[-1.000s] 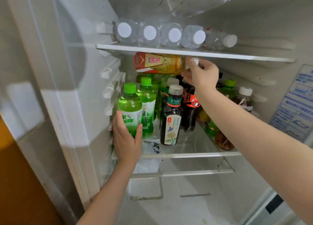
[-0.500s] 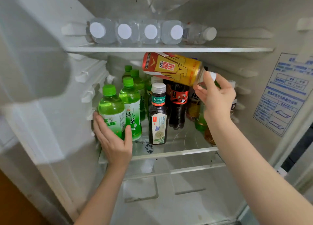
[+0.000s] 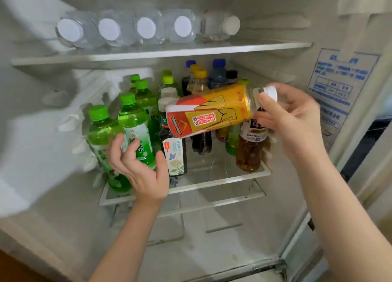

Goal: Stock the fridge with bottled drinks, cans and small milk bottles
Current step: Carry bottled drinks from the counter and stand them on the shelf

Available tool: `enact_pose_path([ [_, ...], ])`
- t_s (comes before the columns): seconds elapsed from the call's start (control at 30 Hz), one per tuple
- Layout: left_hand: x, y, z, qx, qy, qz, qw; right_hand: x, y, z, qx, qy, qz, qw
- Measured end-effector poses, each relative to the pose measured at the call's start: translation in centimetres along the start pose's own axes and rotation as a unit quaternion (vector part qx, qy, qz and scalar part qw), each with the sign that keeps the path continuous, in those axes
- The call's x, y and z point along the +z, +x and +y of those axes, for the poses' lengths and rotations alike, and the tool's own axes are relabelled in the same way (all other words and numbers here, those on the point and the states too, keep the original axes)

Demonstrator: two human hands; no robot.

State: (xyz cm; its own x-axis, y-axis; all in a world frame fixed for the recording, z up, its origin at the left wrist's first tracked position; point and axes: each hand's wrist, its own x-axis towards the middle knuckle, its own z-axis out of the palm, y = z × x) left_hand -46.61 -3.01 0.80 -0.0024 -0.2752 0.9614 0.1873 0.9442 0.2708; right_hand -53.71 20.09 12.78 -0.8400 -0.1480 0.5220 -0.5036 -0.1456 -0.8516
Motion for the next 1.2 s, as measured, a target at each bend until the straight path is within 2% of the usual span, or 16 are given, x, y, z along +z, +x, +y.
enact_pose_path([
  [0.1,0.2,-0.3,0.2,-0.019,-0.014,-0.011,1.0,-0.3,1.2,-1.0,-0.09,-0.189,-0.069,0.975],
  [0.23,0.6,-1.4,0.7,-0.143,-0.073,-0.071,0.985,1.2,2.6,-1.7,-0.174,-0.407,-0.186,0.877],
  [0.33,1.2,-2.3,1.1,-0.245,-0.102,-0.13,0.955,2.5,3.7,-1.2,-0.177,-0.43,-0.26,0.846],
  [0.43,1.7,-2.9,1.1,-0.341,-0.113,-0.181,0.916,3.4,5.1,-0.4,-0.188,-0.44,-0.297,0.826],
  [0.6,2.6,-3.4,0.3,-0.409,-0.101,-0.237,0.875,4.1,7.2,1.1,-0.169,-0.449,-0.35,0.804],
  [0.7,3.2,-3.5,-0.1,-0.433,-0.09,-0.263,0.858,4.0,7.9,2.5,-0.144,-0.452,-0.365,0.801],
  [0.87,3.3,-3.7,-0.6,-0.437,-0.085,-0.292,0.847,4.0,7.8,4.1,-0.133,-0.435,-0.336,0.825],
  [1.0,2.8,-3.8,-0.8,-0.429,-0.074,-0.305,0.847,5.0,7.4,4.8,-0.162,-0.441,-0.298,0.831],
  [1.2,2.7,-3.9,-1.0,-0.414,-0.066,-0.302,0.856,5.4,6.7,5.1,-0.158,-0.426,-0.262,0.852],
])
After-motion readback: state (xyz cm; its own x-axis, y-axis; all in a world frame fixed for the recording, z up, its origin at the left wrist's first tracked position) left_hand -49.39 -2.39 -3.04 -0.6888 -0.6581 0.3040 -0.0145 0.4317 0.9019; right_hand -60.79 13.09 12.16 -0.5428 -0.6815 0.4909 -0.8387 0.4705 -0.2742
